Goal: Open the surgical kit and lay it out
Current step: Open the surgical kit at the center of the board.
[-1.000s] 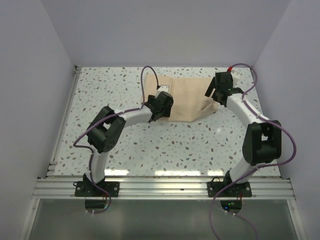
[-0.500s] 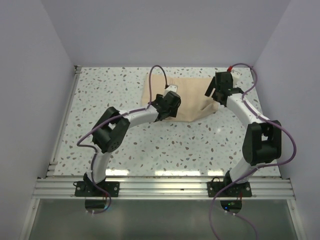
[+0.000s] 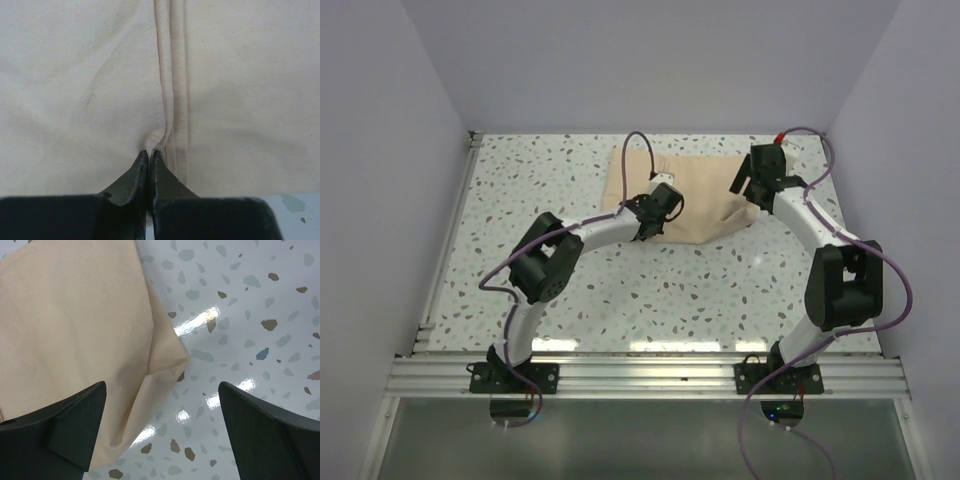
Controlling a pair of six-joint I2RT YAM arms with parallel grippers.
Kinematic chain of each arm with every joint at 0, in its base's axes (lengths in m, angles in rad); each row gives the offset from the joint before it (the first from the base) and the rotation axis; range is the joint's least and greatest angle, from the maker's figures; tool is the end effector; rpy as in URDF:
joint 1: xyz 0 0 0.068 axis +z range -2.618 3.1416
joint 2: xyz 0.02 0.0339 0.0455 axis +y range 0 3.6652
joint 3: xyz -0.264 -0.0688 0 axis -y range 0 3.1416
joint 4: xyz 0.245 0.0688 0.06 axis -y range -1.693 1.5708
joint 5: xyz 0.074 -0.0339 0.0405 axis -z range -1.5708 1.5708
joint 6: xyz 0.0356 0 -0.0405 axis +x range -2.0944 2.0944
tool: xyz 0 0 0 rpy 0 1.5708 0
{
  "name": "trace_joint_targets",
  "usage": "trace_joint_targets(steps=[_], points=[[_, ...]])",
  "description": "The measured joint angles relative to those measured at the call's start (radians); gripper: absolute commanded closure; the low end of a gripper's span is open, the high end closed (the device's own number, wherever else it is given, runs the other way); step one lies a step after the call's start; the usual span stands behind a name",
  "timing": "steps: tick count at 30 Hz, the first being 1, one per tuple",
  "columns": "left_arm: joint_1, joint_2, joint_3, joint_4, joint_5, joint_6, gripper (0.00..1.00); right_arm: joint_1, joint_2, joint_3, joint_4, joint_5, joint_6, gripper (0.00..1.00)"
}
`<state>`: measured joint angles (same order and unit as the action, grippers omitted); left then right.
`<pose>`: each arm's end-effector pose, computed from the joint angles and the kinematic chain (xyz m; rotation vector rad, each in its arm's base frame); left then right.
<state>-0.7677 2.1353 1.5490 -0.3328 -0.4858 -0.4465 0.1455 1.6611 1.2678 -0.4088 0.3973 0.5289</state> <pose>0.3443 -0.3092 0.1671 0.1810 2.3437 0.0252 0.3655 0.0396 0.2612 0.6197 2.2137 -0.1287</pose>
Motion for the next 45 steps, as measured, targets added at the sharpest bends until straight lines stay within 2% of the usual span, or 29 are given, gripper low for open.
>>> trace_joint_targets(steps=[3,5,9,10,11,12,14,16,18,25,31,38,41,42,45], points=[[0.005,-0.022,-0.016,-0.001,0.005,-0.008,1.0,0.0,0.001,0.0,0.004,-0.001,-0.001,0.02],[0.022,-0.091,-0.069,0.003,0.015,-0.012,1.0,0.0,0.002,0.0,0.007,-0.006,-0.003,0.02],[0.12,-0.367,-0.216,0.023,0.022,-0.03,1.0,0.0,0.012,0.0,0.019,-0.034,-0.009,0.02],[0.154,-0.436,-0.248,0.036,0.021,-0.034,0.93,0.0,0.019,0.003,0.021,-0.046,-0.01,0.01],[0.203,-0.52,-0.29,0.057,0.019,-0.042,0.68,0.0,0.03,0.009,0.024,-0.058,-0.011,0.01],[0.249,-0.59,-0.324,0.067,0.016,-0.048,0.49,0.0,0.039,0.014,0.028,-0.07,-0.013,0.02],[0.348,-0.697,-0.396,0.11,0.0,-0.066,0.22,0.001,0.067,0.034,0.031,-0.098,-0.017,0.02],[0.422,-0.756,-0.476,0.156,-0.004,-0.093,0.12,0.005,0.091,0.056,0.03,-0.113,-0.018,0.01],[0.472,-0.753,-0.552,0.183,0.011,-0.118,0.06,0.006,0.124,0.097,0.03,-0.129,-0.019,0.02],[0.53,-0.552,-0.663,0.187,0.112,-0.146,0.06,0.011,0.264,0.294,0.003,-0.119,-0.045,0.02],[0.53,-0.544,-0.673,0.214,0.143,-0.14,0.07,0.011,0.426,0.487,-0.038,-0.058,-0.08,0.02],[0.53,-0.544,-0.673,0.24,0.155,-0.135,0.1,-0.004,0.537,0.533,-0.105,0.009,-0.085,0.03],[0.53,-0.544,-0.673,0.249,0.166,-0.134,0.11,-0.026,0.563,0.533,-0.116,0.002,-0.085,0.12],[0.53,-0.544,-0.673,0.251,0.169,-0.134,0.12,-0.034,0.571,0.533,-0.116,-0.001,-0.085,0.2],[0.53,-0.544,-0.674,0.257,0.175,-0.134,0.13,-0.052,0.582,0.533,-0.115,-0.019,-0.085,0.3]])
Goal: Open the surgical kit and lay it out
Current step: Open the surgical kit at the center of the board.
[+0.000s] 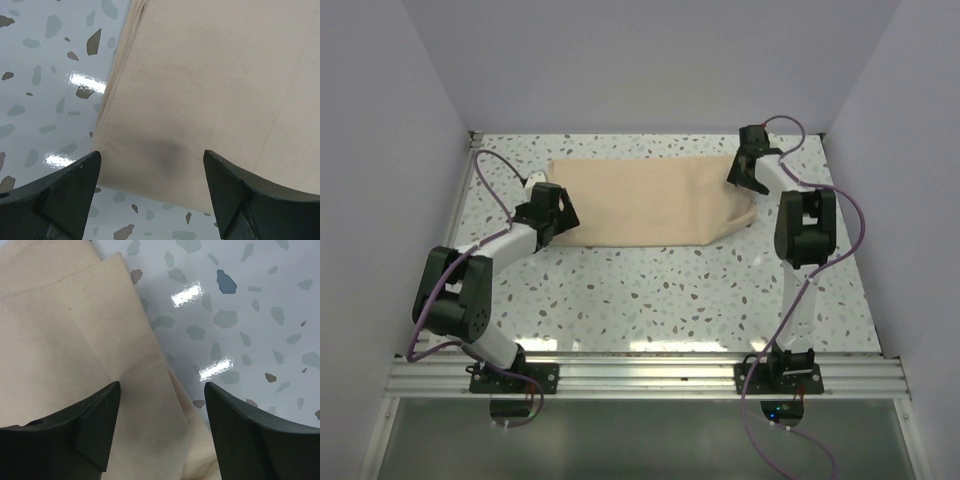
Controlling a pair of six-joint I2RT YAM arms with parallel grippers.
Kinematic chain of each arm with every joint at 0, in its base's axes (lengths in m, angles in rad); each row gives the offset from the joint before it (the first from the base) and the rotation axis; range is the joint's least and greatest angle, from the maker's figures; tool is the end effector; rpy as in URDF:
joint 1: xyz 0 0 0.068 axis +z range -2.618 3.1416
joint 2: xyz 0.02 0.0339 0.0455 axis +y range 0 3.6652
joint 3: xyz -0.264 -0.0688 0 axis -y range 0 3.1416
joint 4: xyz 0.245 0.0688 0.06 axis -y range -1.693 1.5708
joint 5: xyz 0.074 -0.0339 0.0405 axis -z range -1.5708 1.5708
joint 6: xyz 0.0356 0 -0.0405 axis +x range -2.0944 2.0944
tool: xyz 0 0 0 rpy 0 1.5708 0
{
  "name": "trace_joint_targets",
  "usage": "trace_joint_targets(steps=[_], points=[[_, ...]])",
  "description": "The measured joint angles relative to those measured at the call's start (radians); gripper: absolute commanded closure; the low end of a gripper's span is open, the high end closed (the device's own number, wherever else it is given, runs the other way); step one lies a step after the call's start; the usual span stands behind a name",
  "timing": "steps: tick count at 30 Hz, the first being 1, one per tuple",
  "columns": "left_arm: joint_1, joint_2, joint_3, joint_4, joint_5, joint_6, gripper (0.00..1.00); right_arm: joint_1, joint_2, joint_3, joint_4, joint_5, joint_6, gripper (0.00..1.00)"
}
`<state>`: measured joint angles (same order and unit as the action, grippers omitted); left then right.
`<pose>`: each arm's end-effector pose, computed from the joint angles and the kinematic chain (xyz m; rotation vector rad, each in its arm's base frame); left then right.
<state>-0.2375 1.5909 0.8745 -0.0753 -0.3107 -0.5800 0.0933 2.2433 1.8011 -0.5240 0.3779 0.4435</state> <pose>0.3187 -0.0660 0.1850 -0.5402 2.2517 -0.0450 0.4915 0.0328 0.1813 0.5714 2.3901 -0.2494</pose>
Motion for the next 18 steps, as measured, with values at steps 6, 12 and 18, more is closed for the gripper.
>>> trace_joint_targets(steps=[6,12,18], points=[[0.0,0.0,-0.003,0.001,0.005,0.0,0.13,-0.008,0.04,0.029,0.002,-0.051,0.0,0.54],[0.0,0.0,-0.006,0.002,0.005,0.001,0.14,-0.009,0.058,0.037,0.02,-0.099,-0.002,0.81],[0.0,0.0,-0.006,0.002,0.01,0.001,0.15,-0.009,0.063,0.046,0.023,-0.117,0.002,1.0]])
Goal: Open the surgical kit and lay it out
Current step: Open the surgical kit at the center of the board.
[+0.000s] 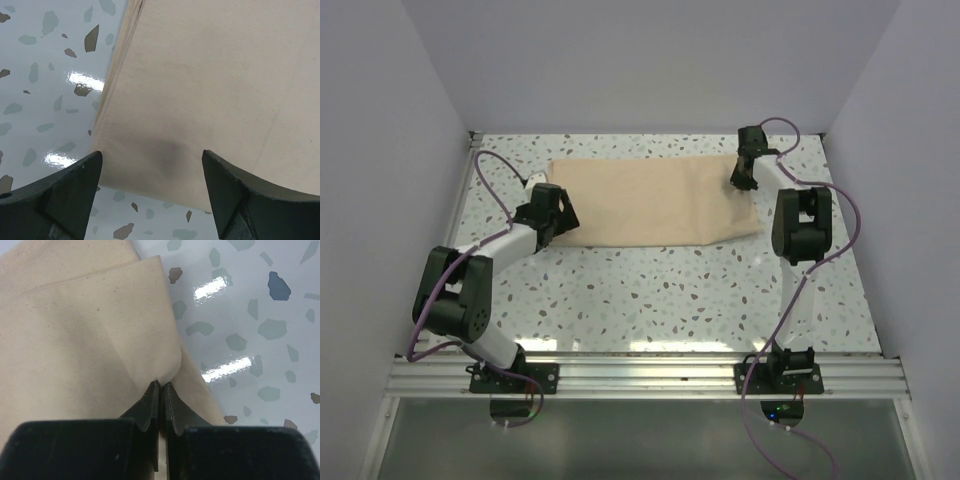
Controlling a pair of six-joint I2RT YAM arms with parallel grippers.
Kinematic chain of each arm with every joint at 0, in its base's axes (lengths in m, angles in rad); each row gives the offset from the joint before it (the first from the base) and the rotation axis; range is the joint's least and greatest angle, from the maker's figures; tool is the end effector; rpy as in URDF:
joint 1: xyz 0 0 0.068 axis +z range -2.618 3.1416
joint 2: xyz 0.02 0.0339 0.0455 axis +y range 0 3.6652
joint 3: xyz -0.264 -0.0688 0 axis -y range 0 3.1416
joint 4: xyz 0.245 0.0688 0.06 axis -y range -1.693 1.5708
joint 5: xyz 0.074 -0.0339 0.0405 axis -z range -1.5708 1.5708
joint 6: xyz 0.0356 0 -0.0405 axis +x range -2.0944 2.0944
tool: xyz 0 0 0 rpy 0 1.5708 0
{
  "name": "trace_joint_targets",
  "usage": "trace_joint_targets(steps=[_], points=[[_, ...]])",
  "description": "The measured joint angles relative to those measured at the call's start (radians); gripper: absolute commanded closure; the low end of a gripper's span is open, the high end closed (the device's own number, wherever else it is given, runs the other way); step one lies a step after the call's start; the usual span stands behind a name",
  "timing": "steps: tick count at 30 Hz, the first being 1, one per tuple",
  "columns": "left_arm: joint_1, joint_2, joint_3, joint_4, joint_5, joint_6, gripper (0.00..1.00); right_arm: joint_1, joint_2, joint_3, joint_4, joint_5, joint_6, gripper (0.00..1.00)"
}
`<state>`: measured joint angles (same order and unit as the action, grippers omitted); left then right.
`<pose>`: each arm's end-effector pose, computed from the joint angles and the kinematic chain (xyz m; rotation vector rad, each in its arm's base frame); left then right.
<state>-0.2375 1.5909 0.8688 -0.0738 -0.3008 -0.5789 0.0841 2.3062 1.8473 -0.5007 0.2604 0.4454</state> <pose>0.3178 -0.0661 0.1834 -0.5350 2.2600 -0.0531 0.5045 0.0333 0.1658 0.5475 2.4261 -0.1089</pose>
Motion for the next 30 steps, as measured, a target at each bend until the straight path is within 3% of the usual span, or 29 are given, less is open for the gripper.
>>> trace_joint_targets(steps=[8,15,24,27,30], points=[[0.0,0.0,0.0,0.0,0.006,0.008,0.14,0.001,-0.007,-0.005,0.002,0.002,0.0,1.0],[0.0,-0.01,0.0,-0.005,-0.003,0.014,0.02,0.019,-0.085,-0.04,0.001,-0.013,-0.002,1.0],[0.0,-0.132,0.0,-0.028,-0.04,0.012,0.01,0.169,-0.208,-0.042,-0.002,-0.025,-0.021,1.0],[0.0,-0.176,0.002,-0.04,-0.048,0.01,0.01,0.216,-0.291,-0.132,0.017,-0.044,-0.016,1.0],[0.0,-0.212,0.017,-0.074,-0.056,0.01,0.01,0.253,-0.467,-0.346,0.051,-0.07,0.008,1.0]])
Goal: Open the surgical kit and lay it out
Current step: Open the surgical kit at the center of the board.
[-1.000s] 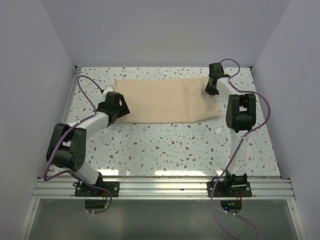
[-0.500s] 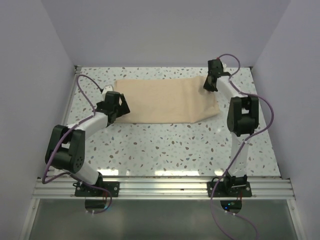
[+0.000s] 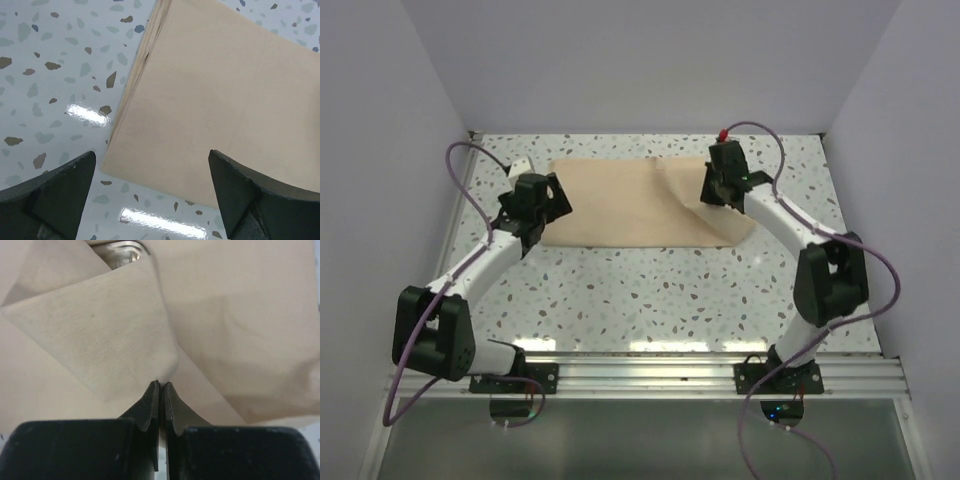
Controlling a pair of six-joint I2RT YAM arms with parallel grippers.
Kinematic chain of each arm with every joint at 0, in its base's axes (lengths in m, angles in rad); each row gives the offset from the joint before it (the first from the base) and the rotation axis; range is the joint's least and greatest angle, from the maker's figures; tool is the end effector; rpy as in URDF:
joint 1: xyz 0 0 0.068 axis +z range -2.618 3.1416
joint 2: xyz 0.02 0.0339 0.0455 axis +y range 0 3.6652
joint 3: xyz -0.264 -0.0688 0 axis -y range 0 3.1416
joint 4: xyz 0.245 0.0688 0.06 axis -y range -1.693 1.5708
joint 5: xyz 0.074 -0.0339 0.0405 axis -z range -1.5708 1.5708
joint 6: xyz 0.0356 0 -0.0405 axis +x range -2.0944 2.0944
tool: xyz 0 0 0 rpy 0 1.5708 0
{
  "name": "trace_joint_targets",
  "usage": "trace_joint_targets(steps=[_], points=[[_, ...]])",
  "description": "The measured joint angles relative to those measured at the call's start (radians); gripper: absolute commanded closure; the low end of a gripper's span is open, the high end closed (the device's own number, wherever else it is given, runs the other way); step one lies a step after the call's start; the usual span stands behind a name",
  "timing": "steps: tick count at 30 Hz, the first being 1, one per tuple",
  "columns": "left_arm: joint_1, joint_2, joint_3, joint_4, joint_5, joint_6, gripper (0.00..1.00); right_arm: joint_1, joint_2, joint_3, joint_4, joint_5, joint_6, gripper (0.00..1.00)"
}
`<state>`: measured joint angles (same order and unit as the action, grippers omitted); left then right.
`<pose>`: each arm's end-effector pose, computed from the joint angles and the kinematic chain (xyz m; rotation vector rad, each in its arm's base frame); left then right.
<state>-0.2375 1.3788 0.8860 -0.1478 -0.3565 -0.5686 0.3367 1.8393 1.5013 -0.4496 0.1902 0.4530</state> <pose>0.2944 -0.0585 0.2454 -0.5479 2.0956 -0.0671 0.3967 0.1317 0.2662 0.2285 2.3353 0.1660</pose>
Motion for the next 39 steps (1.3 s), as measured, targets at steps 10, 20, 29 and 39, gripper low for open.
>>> trace_joint_targets(steps=[10,20,29,39], points=[[0.0,-0.156,0.061,-0.079,0.003,0.0,0.0,0.038,-0.901,-0.676,-0.039,0.002,0.188,1.0],[0.0,-0.315,0.001,-0.124,0.021,-0.005,0.01,0.038,-1.219,-0.8,-0.312,0.006,0.421,1.0],[0.0,-0.47,-0.288,-0.177,0.026,-0.077,0.01,0.038,-1.456,-0.9,-0.439,0.08,0.554,0.01],[0.022,-0.27,-0.311,-0.123,-0.012,-0.101,0.02,0.038,-1.358,-0.917,-0.354,0.06,0.495,0.01]])
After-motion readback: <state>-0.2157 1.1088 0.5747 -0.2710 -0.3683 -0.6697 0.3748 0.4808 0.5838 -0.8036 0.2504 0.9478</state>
